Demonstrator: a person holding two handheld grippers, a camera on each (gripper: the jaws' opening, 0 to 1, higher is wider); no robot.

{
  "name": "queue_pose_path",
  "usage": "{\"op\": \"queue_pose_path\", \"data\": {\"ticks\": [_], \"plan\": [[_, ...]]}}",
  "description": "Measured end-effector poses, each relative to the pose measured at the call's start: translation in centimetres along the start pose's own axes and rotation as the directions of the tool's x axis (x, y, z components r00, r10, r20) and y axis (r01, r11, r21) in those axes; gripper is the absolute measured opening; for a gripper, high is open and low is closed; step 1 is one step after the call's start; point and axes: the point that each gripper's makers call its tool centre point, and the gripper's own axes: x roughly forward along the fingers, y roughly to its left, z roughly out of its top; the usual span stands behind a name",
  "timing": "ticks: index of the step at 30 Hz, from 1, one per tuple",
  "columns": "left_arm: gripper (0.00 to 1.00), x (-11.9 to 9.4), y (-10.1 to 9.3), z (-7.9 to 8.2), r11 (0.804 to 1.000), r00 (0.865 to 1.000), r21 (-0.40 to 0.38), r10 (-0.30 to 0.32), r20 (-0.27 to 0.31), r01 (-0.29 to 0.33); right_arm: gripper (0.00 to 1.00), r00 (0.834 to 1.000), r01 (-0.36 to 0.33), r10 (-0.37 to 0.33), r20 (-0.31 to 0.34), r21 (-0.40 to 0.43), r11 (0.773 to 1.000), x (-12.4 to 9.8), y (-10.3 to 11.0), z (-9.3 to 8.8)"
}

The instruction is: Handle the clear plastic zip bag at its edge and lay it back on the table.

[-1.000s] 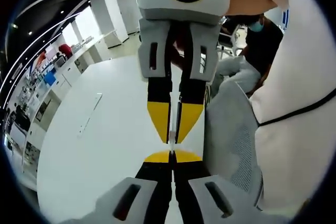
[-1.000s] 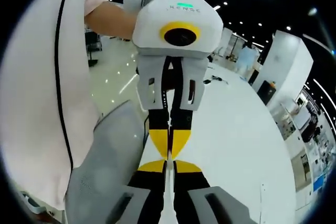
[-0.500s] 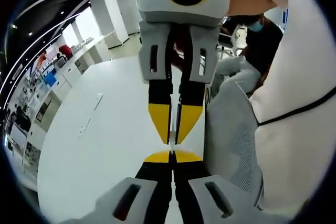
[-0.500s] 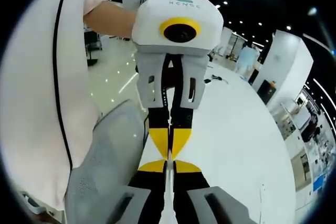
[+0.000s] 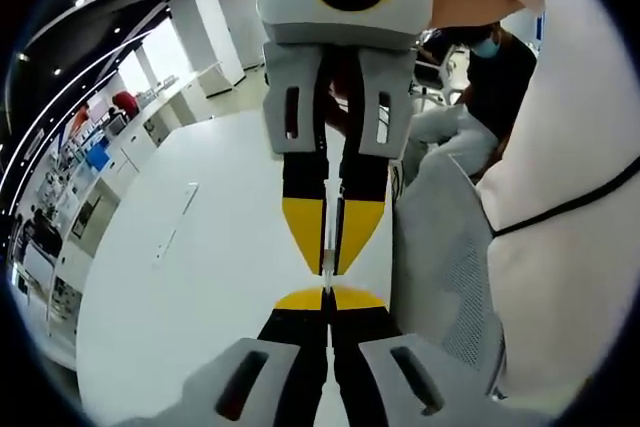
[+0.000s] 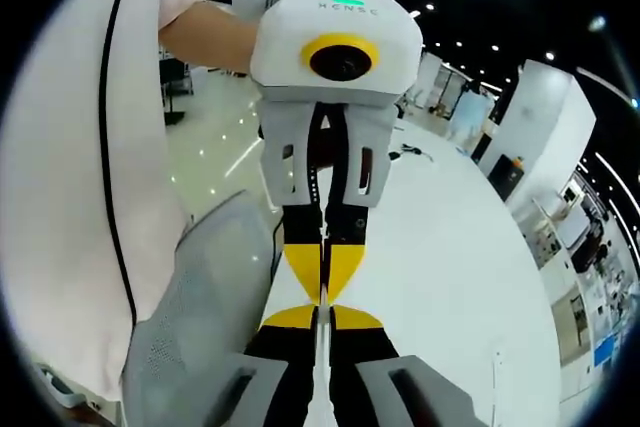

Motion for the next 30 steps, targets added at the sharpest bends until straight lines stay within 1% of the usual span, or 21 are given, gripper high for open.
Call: {"op": "queue_pose_path", "data": {"ticks": [13, 19, 22, 25, 27, 30], "plan": [[0.0, -0.12, -0.03, 0.1, 0.999, 1.0, 0.04, -0.002, 0.005, 0.001, 0.0, 1.0, 0.007, -0.007, -0.002, 0.008, 1.0, -0.08, -0.01, -0.06], [0.0, -0.25, 0.09, 0.2, 0.999, 1.0, 0.045, -0.002, 0.013, 0.002, 0.0, 1.0, 0.015, -0.015, 0.0, 0.029, 0.999, -0.19, -0.16, -0.03], [0.0, -0.25, 0.2, 0.2, 0.998, 1.0, 0.06, -0.005, 0.016, 0.004, 0.0, 1.0, 0.019, -0.019, -0.002, 0.032, 0.999, -0.19, -0.23, -0.09], [0.0, -0.23, 0.39, 0.01, 0.998, 1.0, 0.069, -0.008, 0.015, 0.007, 0.0, 1.0, 0.026, -0.026, -0.01, 0.05, 0.998, -0.18, -0.35, -0.31], [0.0, -0.31, 0.53, -0.06, 0.998, 1.0, 0.068, -0.011, 0.02, 0.01, 0.0, 1.0, 0.031, -0.031, -0.004, 0.066, 0.997, -0.24, -0.46, -0.36], [0.0, -0.38, 0.67, -0.02, 0.997, 1.0, 0.071, -0.012, 0.026, 0.01, 0.0, 0.999, 0.035, -0.035, -0.002, 0.065, 0.997, -0.31, -0.56, -0.39]]}}
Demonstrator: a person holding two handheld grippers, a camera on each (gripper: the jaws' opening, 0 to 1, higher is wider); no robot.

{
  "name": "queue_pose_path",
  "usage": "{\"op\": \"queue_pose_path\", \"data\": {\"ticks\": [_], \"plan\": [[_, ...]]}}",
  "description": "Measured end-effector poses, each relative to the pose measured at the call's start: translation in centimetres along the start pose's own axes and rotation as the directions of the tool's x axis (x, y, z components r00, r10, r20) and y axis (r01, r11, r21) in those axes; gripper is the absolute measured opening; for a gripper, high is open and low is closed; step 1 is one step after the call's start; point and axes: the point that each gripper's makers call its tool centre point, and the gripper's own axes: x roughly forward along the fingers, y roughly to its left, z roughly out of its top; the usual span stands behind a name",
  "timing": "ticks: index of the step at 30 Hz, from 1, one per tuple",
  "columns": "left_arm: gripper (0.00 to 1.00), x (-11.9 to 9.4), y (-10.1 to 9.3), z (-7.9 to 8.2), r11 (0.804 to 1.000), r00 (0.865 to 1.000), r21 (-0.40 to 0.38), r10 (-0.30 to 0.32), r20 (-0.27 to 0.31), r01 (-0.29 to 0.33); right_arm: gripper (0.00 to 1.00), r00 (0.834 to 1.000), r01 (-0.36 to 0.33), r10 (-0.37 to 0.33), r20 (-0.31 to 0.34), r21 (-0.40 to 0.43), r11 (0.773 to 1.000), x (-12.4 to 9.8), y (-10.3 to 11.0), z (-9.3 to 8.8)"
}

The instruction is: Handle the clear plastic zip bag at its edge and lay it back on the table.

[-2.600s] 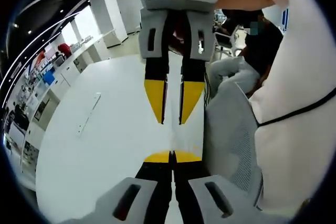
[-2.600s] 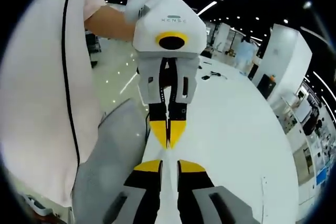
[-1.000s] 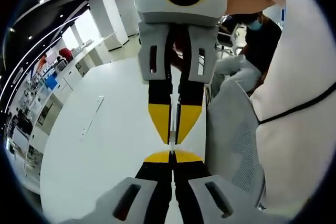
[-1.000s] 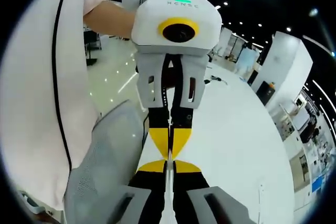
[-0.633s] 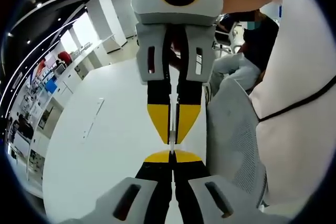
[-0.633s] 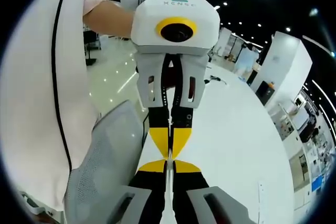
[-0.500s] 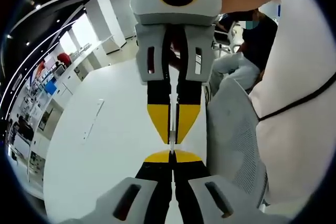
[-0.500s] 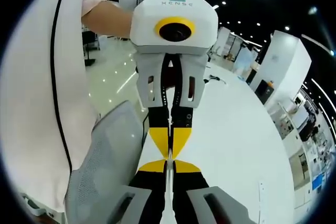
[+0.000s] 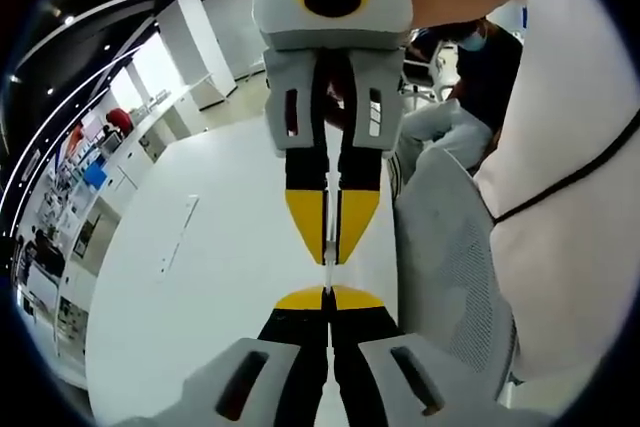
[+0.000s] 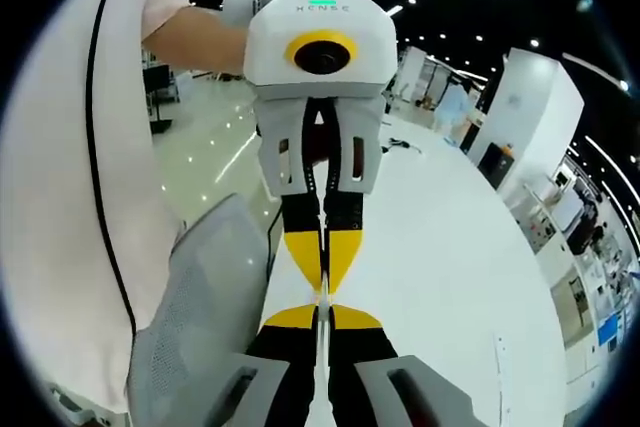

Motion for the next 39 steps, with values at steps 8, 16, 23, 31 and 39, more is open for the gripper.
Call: {"op": "queue_pose_path", "data": {"ticks": [8, 16, 23, 31, 39], "plan": [[0.0, 0.0, 0.3, 0.2, 1.0, 1.0, 0.011, -0.004, 0.016, 0.004, 0.0, 1.0, 0.008, -0.008, 0.006, 0.028, 1.0, -0.1, -0.3, -0.1], [0.0, -0.4, 0.9, -0.3, 1.0, 1.0, 0.025, -0.005, 0.029, 0.004, 0.0, 1.0, 0.017, -0.017, 0.003, 0.051, 0.999, -0.6, -0.6, -0.6], [0.0, -0.5, 1.1, -0.2, 1.0, 0.999, 0.029, -0.004, 0.04, 0.003, 0.0, 1.0, 0.023, -0.024, 0.004, 0.065, 0.998, -0.9, -0.8, -0.9], [0.0, -0.7, 1.4, -0.4, 1.0, 0.999, 0.022, 0.006, 0.049, -0.007, 0.0, 1.0, 0.029, -0.029, 0.005, 0.076, 0.997, -1.2, -1.0, -1.3], [0.0, -0.8, 1.6, -0.4, 1.0, 0.998, 0.016, 0.01, 0.058, -0.011, 0.0, 0.999, 0.032, -0.032, 0.003, 0.086, 0.996, -1.5, -1.2, -1.6]]}}
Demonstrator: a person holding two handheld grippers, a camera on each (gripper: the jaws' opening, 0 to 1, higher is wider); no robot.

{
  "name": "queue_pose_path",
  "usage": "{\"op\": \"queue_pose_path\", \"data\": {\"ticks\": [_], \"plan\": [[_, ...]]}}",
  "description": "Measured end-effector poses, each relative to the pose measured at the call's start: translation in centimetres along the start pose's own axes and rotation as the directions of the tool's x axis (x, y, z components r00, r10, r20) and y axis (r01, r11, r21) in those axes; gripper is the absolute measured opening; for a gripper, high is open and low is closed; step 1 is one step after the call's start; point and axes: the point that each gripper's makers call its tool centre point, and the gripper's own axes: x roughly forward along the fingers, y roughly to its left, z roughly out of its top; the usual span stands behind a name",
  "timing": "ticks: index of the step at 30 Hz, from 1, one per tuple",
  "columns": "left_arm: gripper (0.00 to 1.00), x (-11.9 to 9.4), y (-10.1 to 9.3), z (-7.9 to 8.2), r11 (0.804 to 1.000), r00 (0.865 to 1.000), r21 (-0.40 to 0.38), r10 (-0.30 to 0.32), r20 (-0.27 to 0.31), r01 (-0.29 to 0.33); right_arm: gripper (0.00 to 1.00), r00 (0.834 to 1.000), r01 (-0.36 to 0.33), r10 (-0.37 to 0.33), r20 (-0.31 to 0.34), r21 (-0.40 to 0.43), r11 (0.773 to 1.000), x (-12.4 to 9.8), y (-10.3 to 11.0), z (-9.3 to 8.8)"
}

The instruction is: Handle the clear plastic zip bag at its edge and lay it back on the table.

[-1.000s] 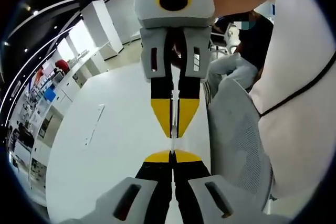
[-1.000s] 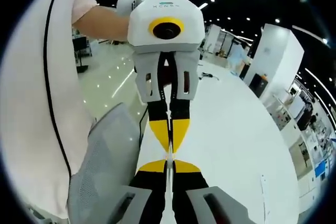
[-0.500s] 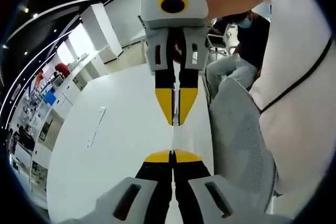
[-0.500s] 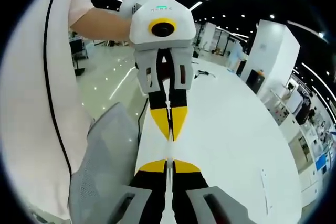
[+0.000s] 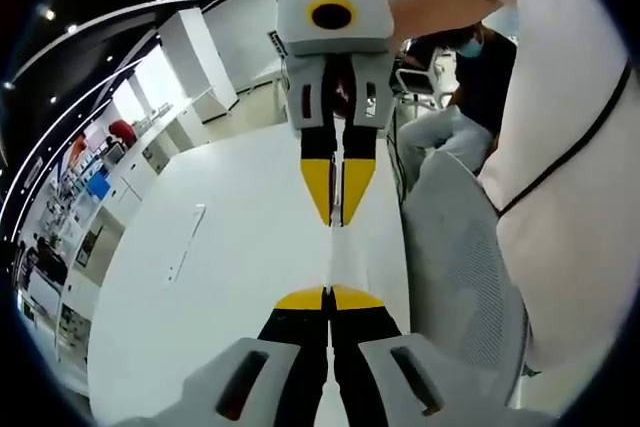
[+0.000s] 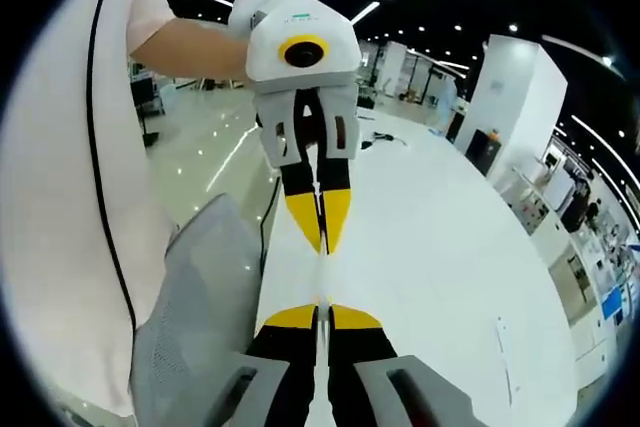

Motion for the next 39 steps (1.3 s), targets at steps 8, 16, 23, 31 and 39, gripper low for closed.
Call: {"op": "queue_pose_path", "data": {"ticks": [8, 16, 23, 31, 39], "plan": [[0.0, -0.4, 0.4, -0.3, 1.0, 1.0, -0.008, 0.007, 0.003, -0.007, 0.0, 1.0, 0.006, -0.006, -0.002, 0.015, 1.0, -0.5, -0.3, -0.5], [0.0, -0.4, 0.2, -0.4, 1.0, 1.0, -0.014, 0.004, 0.009, -0.004, 0.0, 1.0, 0.009, -0.009, -0.01, 0.021, 1.0, -0.8, -0.3, -1.1], [0.0, -0.7, 0.4, -0.6, 1.0, 1.0, -0.023, 0.011, 0.017, -0.01, 0.0, 1.0, 0.013, -0.013, -0.014, 0.026, 1.0, -1.1, -0.5, -1.4], [0.0, -0.9, 0.3, -0.9, 0.999, 1.0, -0.034, 0.016, 0.026, -0.015, 0.0, 1.0, 0.016, -0.015, -0.02, 0.033, 0.999, -1.4, -0.6, -1.8], [0.0, -1.2, 0.4, -1.1, 0.999, 0.999, -0.042, 0.024, 0.032, -0.022, 0.0, 0.999, 0.021, -0.02, -0.031, 0.042, 0.999, -2.0, -0.8, -2.4]]}}
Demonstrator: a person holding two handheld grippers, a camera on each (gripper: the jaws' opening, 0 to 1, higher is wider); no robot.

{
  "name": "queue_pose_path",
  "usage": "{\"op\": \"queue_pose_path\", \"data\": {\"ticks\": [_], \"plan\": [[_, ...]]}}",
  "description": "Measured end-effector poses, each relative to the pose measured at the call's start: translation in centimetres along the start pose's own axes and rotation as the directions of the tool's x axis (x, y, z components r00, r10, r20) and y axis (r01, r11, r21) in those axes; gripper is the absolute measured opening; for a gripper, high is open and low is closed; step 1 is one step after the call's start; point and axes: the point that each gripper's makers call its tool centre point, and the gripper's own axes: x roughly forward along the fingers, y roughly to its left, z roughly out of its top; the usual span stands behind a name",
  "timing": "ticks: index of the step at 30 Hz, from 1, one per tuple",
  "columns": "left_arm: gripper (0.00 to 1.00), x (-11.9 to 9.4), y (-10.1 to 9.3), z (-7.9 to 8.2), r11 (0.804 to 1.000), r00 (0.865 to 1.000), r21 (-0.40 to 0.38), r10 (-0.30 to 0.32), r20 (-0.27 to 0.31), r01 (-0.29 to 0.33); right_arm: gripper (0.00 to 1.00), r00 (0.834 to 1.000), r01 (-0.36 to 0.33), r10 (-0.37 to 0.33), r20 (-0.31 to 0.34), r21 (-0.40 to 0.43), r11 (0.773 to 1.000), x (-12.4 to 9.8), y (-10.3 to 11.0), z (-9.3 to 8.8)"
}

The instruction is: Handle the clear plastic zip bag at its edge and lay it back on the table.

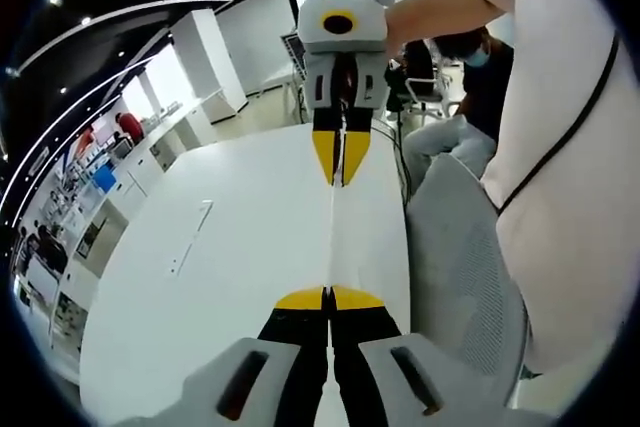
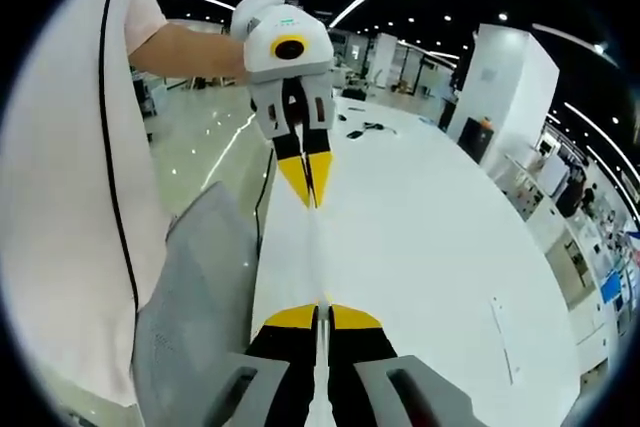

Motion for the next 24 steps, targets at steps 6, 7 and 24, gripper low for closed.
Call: {"op": "queue_pose_path", "data": {"ticks": [6, 7, 24], "plan": [[0.0, -0.2, 0.1, -0.1, 1.0, 1.0, -0.003, 0.004, 0.004, -0.004, 0.0, 1.0, 0.006, -0.006, -0.003, 0.01, 1.0, -0.6, -0.2, -0.7], [0.0, -0.2, 0.1, 0.0, 1.0, 1.0, -0.003, 0.004, 0.005, -0.004, 0.0, 1.0, 0.005, -0.005, -0.003, 0.013, 1.0, -0.7, -0.2, -0.8], [0.0, -0.6, 0.4, -0.1, 1.0, 1.0, -0.003, 0.015, 0.007, -0.015, 0.0, 1.0, 0.013, -0.013, -0.007, 0.024, 1.0, -1.7, -0.4, -1.6]]}}
